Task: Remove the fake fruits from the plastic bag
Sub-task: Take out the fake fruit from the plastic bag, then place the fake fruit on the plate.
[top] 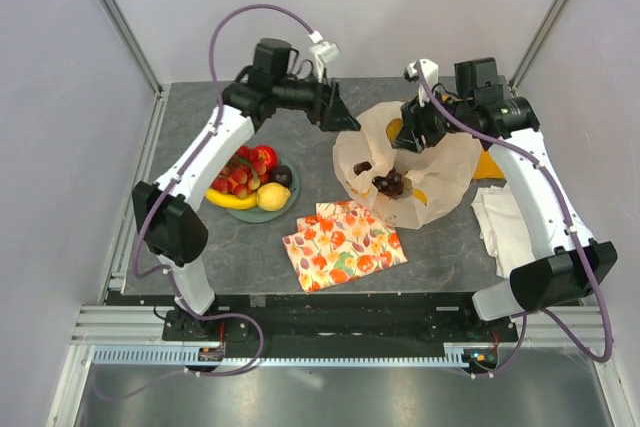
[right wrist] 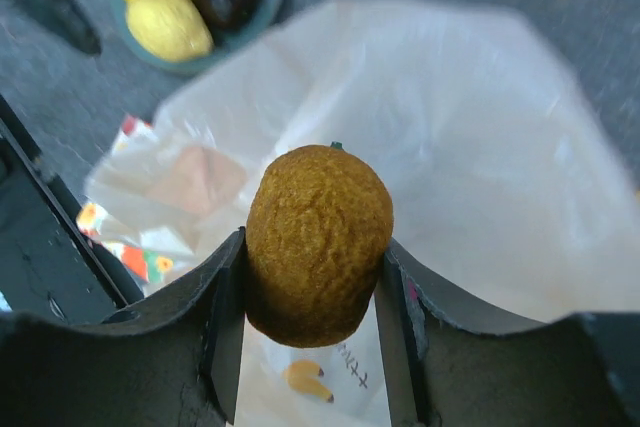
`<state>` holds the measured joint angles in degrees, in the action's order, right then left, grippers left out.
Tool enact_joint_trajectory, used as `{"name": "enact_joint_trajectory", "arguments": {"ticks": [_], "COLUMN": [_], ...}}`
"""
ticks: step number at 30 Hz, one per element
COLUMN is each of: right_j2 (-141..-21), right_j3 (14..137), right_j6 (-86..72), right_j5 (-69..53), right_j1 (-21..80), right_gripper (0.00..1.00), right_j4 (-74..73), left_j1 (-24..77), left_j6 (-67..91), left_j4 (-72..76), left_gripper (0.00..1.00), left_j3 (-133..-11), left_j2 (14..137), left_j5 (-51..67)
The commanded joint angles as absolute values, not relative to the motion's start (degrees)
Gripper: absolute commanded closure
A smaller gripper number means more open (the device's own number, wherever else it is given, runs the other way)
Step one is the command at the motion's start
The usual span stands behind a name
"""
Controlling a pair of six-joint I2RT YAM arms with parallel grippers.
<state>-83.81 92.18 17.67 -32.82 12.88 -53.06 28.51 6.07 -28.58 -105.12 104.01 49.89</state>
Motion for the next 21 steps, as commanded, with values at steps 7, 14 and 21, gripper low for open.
{"name": "enact_joint_trajectory", "arguments": {"ticks": [7,14,21], "right_j2": [-86.8,-101.6,-117.7], "right_j3": [111.3,119.3,125.3], "right_j6": [7.1,1.9,-5.2], "right_j5": [-41.8,-35.3,-31.2], "right_j1": [17.5,32.0,39.1], "right_gripper": [0.5,0.52,0.51], "right_j4": [-46.9,-42.1,-40.6], "left_j1": [12.5,8.2,4.3], "left_j6": [16.9,13.3,12.0], "left_j4": [-22.7,-24.1,-26.1], "left_gripper": [0.21,0.22,0.22], "left_j3": [-105.5,-101.3,-95.1], "left_j2": [95.1,86.2,76.4], "left_j5": [66.1,61.9,59.9]}}
